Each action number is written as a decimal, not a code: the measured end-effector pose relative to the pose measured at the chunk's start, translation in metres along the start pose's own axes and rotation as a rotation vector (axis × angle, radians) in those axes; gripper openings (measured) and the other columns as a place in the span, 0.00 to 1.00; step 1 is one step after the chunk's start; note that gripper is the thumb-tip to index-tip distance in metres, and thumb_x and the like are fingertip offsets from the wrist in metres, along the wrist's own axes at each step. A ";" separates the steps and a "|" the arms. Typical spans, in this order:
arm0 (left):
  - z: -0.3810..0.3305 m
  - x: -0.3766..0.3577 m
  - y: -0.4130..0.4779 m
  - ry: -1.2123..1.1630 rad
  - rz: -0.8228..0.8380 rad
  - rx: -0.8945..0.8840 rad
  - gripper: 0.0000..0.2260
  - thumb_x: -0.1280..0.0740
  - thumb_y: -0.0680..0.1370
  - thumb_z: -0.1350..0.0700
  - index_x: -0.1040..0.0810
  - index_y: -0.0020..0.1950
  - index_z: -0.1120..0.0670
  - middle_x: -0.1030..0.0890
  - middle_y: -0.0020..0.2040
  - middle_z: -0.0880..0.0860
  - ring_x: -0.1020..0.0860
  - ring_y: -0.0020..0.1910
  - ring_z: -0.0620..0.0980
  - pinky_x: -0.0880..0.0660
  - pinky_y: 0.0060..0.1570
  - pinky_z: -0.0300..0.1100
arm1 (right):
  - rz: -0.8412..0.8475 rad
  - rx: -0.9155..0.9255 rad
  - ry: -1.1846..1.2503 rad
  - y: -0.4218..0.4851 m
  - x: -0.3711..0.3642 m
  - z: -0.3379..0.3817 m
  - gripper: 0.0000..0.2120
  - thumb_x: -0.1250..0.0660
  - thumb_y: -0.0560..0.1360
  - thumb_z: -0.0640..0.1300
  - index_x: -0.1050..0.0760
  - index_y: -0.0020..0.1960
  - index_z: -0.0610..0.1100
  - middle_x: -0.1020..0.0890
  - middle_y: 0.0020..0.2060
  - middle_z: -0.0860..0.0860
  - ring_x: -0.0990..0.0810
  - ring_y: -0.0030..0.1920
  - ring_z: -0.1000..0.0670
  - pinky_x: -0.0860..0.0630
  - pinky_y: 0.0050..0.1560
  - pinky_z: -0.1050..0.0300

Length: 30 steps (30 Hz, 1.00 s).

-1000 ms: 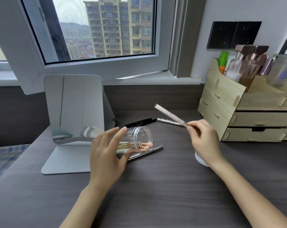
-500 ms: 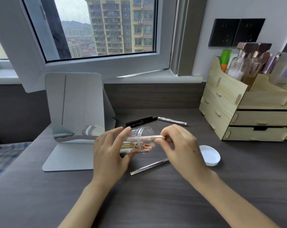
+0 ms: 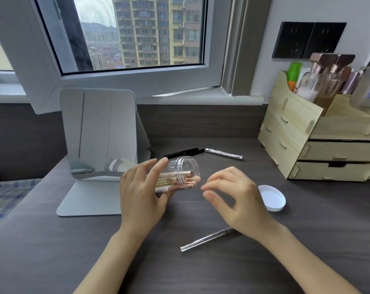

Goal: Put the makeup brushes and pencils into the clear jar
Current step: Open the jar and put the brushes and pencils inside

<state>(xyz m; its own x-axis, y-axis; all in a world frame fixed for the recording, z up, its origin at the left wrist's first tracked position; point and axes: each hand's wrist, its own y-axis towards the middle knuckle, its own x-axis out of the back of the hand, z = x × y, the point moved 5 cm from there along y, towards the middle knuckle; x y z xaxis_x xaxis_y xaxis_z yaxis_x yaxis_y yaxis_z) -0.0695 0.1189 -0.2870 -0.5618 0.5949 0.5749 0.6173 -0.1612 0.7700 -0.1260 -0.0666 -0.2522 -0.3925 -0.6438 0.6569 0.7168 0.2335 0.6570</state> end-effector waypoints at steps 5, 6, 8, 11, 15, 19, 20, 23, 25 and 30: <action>0.000 -0.001 0.000 0.002 0.009 -0.003 0.32 0.23 0.64 0.52 0.30 0.65 0.49 0.22 0.58 0.55 0.25 0.56 0.56 0.35 0.56 0.47 | 0.582 -0.128 -0.006 -0.030 -0.006 -0.021 0.17 0.30 0.62 0.64 0.22 0.48 0.58 0.25 0.49 0.64 0.33 0.56 0.59 0.40 0.58 0.62; -0.001 -0.001 -0.001 0.003 0.014 0.000 0.32 0.23 0.64 0.52 0.30 0.65 0.50 0.22 0.58 0.55 0.25 0.56 0.56 0.35 0.56 0.47 | 0.674 -0.132 -0.042 -0.036 -0.006 -0.024 0.19 0.29 0.61 0.64 0.24 0.49 0.59 0.27 0.50 0.64 0.35 0.56 0.60 0.41 0.58 0.65; -0.001 -0.002 -0.001 0.005 0.027 0.002 0.32 0.23 0.64 0.52 0.29 0.65 0.50 0.22 0.58 0.55 0.25 0.56 0.57 0.35 0.56 0.47 | 0.801 -0.161 -0.080 -0.045 -0.004 -0.028 0.21 0.26 0.60 0.62 0.26 0.50 0.59 0.30 0.50 0.63 0.37 0.54 0.61 0.40 0.57 0.68; -0.002 -0.001 -0.001 0.007 0.029 -0.004 0.31 0.23 0.64 0.51 0.29 0.65 0.50 0.22 0.58 0.55 0.25 0.56 0.57 0.34 0.56 0.48 | 0.818 -0.179 -0.057 -0.049 -0.004 -0.029 0.13 0.27 0.63 0.60 0.26 0.44 0.59 0.27 0.46 0.60 0.34 0.51 0.60 0.37 0.56 0.65; -0.004 -0.001 -0.001 0.012 0.038 -0.010 0.32 0.23 0.64 0.52 0.30 0.65 0.49 0.22 0.58 0.56 0.25 0.56 0.58 0.34 0.56 0.48 | 0.796 -0.227 0.007 -0.048 -0.006 -0.036 0.06 0.29 0.68 0.56 0.25 0.40 0.58 0.24 0.43 0.58 0.30 0.50 0.58 0.34 0.57 0.59; -0.004 -0.001 -0.001 0.012 0.040 -0.012 0.32 0.22 0.64 0.52 0.30 0.65 0.50 0.22 0.58 0.56 0.25 0.56 0.57 0.34 0.56 0.48 | 0.697 -0.358 0.168 -0.043 0.000 -0.042 0.03 0.30 0.72 0.48 0.22 0.40 0.52 0.21 0.38 0.60 0.26 0.41 0.58 0.27 0.44 0.61; -0.003 -0.001 -0.001 0.010 0.038 -0.011 0.32 0.22 0.64 0.52 0.30 0.65 0.50 0.22 0.58 0.56 0.25 0.56 0.57 0.34 0.56 0.48 | 0.639 -0.396 0.200 -0.040 0.005 -0.043 0.03 0.30 0.72 0.47 0.22 0.39 0.51 0.21 0.35 0.60 0.26 0.36 0.59 0.29 0.40 0.64; -0.003 0.000 -0.001 0.003 0.029 -0.012 0.32 0.22 0.64 0.52 0.30 0.65 0.50 0.22 0.58 0.56 0.25 0.56 0.57 0.34 0.56 0.48 | 0.367 -0.454 0.247 -0.025 0.031 -0.044 0.05 0.31 0.73 0.46 0.21 0.39 0.49 0.19 0.32 0.54 0.26 0.32 0.60 0.30 0.35 0.66; -0.004 0.000 -0.001 0.004 0.031 -0.013 0.32 0.22 0.64 0.52 0.30 0.65 0.50 0.22 0.58 0.55 0.25 0.56 0.57 0.34 0.56 0.48 | 0.195 -0.462 0.322 -0.014 0.045 -0.040 0.06 0.33 0.74 0.44 0.20 0.38 0.47 0.21 0.29 0.52 0.27 0.30 0.57 0.31 0.32 0.64; -0.006 -0.003 -0.001 0.009 0.046 -0.025 0.32 0.22 0.64 0.51 0.30 0.65 0.50 0.22 0.59 0.55 0.25 0.57 0.57 0.35 0.57 0.47 | 0.012 -0.289 0.103 0.012 0.034 -0.017 0.04 0.27 0.70 0.43 0.20 0.40 0.42 0.21 0.31 0.54 0.23 0.36 0.53 0.30 0.36 0.68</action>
<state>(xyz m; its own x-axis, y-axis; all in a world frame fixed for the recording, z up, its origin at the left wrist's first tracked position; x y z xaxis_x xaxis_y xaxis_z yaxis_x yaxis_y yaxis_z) -0.0720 0.1127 -0.2875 -0.5384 0.5794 0.6120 0.6285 -0.2078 0.7496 -0.1211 -0.0982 -0.2286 -0.3326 -0.7162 0.6136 0.8611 0.0347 0.5073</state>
